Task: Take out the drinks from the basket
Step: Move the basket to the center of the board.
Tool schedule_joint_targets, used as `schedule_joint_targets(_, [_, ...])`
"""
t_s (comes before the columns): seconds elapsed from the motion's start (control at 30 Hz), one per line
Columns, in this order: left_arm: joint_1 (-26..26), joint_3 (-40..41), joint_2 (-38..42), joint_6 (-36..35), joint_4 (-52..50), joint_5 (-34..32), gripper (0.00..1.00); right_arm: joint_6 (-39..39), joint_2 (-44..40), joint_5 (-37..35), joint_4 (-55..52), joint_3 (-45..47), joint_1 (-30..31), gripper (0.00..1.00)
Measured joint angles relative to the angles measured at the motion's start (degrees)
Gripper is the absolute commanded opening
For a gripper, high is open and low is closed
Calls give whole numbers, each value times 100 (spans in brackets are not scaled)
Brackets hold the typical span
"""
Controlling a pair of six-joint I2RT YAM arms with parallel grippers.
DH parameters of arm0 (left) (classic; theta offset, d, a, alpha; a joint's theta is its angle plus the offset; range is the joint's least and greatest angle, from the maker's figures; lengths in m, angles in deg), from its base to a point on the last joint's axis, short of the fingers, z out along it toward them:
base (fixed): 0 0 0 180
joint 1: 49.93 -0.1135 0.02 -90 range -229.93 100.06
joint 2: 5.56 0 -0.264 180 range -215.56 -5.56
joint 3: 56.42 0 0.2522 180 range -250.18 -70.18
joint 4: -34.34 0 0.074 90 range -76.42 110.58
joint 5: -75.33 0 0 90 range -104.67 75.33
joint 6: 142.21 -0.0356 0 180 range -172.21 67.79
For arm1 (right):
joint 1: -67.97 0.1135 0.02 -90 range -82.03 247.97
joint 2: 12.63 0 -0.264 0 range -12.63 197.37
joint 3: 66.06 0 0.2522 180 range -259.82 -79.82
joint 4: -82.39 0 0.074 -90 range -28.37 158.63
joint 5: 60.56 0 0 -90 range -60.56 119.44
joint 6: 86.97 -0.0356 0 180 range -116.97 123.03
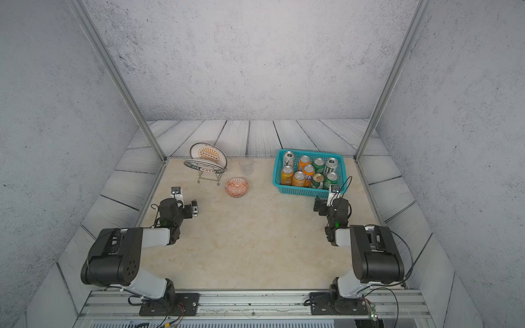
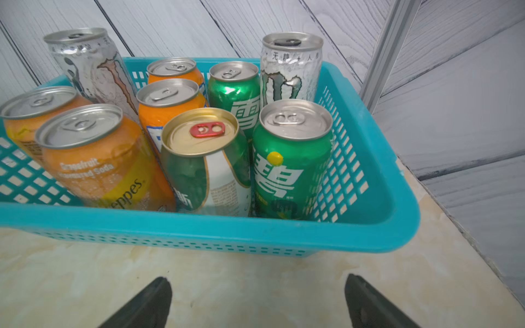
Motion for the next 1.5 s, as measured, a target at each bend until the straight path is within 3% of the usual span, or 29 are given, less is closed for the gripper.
schedule_joint_targets(0.53, [0, 7, 22, 26, 7, -35, 99, -57, -2, -72, 107, 66, 0, 100])
schedule_joint_targets(0.77, [2, 173, 1344, 127, -601, -247, 99, -133, -651, -341, 50, 682, -4, 100])
schedule_joint_targets(0.97, [2, 361, 3064, 614, -1510, -413, 99, -101, -2310, -286, -1102, 627, -4, 99])
schedule_joint_targets(1.17, [2, 319, 4739, 1585, -2597, -33, 99, -459, -3718, 247, -2909, 74, -4, 99])
schedule_joint_targets(1.3, [2, -313, 5034, 1871, -3681, 295, 99, -752, -3768, 977, -3921, -658, -4, 99])
schedule_joint_targets(1.5, [2, -1327, 4494, 1722, -4935, 940, 99, -852, -2780, 1932, -5217, -2100, 72, 98])
